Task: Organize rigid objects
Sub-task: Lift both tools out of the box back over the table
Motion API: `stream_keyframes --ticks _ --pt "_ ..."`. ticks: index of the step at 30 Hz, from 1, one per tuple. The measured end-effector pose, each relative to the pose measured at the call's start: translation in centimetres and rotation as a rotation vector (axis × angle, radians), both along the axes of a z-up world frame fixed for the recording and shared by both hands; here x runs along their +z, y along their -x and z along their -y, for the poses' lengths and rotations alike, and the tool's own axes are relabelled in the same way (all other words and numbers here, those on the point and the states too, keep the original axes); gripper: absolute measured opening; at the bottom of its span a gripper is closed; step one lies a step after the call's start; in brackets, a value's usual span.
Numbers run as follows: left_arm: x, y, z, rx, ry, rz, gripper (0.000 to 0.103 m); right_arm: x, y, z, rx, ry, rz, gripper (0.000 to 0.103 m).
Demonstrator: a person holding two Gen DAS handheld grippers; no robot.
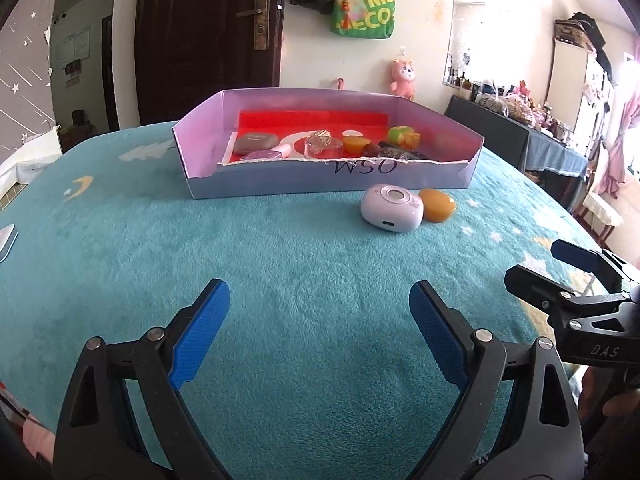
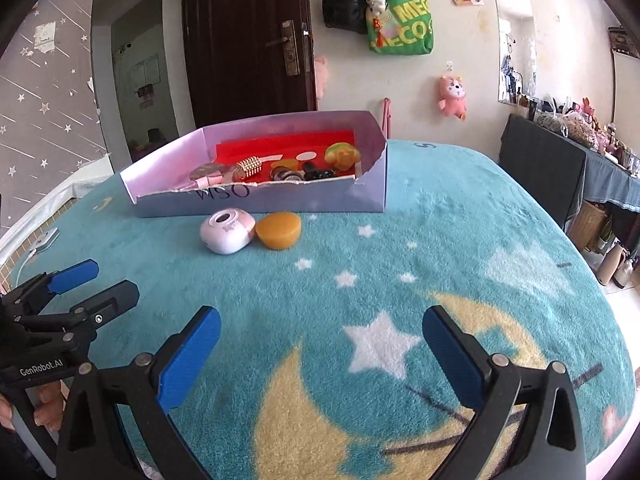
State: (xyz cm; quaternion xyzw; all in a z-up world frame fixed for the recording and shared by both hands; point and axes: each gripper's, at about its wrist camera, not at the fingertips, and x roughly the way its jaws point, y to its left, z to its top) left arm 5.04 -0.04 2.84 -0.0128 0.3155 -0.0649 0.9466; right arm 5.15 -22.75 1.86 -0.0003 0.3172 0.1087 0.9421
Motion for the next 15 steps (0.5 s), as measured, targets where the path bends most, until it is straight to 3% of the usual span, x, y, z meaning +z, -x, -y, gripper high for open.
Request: stream_keyframes --ticks 15 --pt "-0.65 -0.47 0.08 0.004 -0.014 -0.029 0.092 -1.00 -0.42 -0.01 -0.022 0.020 -0.022 0.103"
